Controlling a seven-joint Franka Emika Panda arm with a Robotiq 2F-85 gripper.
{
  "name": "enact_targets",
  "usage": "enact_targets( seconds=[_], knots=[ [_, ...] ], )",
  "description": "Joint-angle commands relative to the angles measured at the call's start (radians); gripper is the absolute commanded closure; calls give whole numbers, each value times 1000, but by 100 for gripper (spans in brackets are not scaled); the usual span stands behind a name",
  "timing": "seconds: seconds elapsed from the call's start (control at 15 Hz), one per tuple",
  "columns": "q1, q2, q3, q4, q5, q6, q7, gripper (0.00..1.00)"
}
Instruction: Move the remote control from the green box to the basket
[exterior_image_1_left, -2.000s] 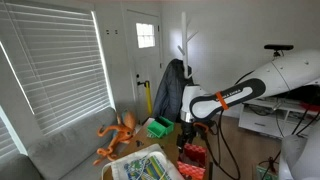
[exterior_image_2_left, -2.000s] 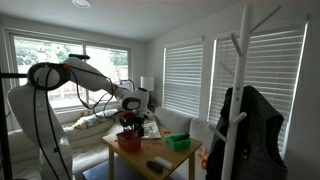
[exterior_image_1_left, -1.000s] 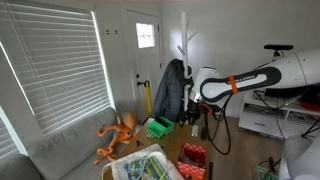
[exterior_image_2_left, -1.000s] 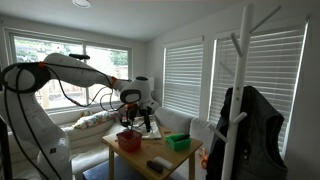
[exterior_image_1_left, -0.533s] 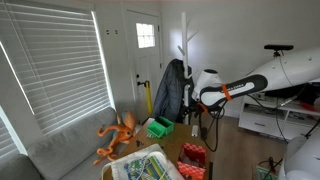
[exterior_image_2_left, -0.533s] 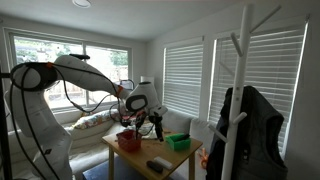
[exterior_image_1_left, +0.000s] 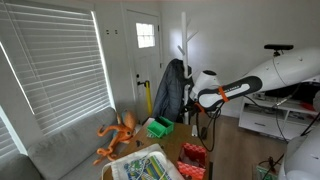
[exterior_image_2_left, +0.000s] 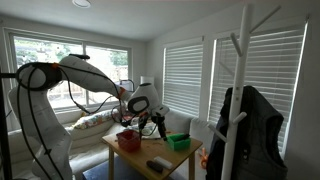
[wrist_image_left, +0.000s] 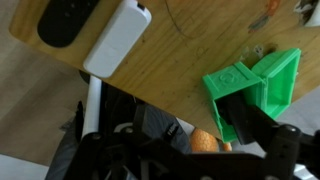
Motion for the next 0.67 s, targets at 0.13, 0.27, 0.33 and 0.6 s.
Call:
enact_targets(
  seconds=[0.13,0.27,0.33,0.6],
  knots=[
    [30,119,-34,116,-29,133,-169,0],
    [61,166,-58,161,42,114,-235,0],
    [65,197,-62,185,56,117,-237,0],
    [84,255,-81,249,162,108,-274,0]
  ],
)
